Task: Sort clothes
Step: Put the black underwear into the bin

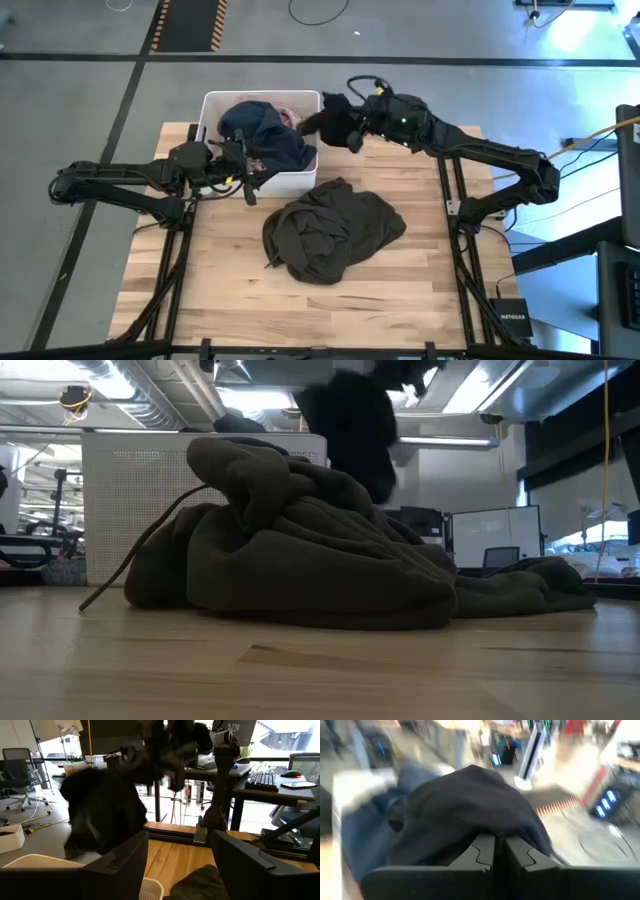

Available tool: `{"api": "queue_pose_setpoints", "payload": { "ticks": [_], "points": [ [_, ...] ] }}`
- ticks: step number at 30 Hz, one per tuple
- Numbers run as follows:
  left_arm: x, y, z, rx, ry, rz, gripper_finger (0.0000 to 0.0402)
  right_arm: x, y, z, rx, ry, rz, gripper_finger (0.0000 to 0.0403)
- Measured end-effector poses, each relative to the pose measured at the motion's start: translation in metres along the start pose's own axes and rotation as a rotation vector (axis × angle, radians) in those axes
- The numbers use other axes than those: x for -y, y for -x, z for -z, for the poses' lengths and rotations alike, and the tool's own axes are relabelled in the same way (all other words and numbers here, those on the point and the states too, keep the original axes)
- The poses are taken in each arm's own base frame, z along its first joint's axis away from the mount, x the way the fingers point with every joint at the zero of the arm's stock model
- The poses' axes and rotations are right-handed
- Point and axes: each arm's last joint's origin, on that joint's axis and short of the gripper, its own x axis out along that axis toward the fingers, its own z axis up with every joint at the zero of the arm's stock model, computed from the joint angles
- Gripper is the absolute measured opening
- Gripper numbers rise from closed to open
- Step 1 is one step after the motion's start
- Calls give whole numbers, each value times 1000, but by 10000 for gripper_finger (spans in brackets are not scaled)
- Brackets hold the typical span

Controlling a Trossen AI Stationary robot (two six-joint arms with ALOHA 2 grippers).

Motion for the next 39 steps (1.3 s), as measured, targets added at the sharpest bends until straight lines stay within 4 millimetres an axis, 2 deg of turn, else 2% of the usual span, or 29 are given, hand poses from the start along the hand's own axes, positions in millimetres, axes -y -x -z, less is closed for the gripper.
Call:
{"api": "queue_pose_setpoints", "payload": {
  "ticks": [8, 16, 23, 28, 30, 34, 36, 39],
  "points": [
    [0, 0, 0, 1, -8, 0, 211, -12, -15, -26, 347, -112, -99, 22],
    [-1, 3, -5, 40, -2, 0, 211, -25, -55, -17, 500, -235, -250, 24],
    [-4, 18, -16, 107, 20, 4, 211, -37, -95, -3, 353, -245, -288, 26],
    [-1, 25, -19, 115, 24, 27, 211, -40, -109, 17, 184, -224, -219, 47],
    [0, 25, -19, 114, 22, 35, 211, -39, -113, 27, 103, -190, -156, 65],
    [1, 24, -17, 94, 15, 39, 211, -40, -113, 44, -64, -81, -142, 120],
    [1, 24, -16, 86, 12, 39, 211, -41, -111, 46, -101, -42, -151, 152],
    [1, 23, -15, 83, 12, 39, 211, -39, -103, 38, -94, 0, -194, 198]
  ]
}}
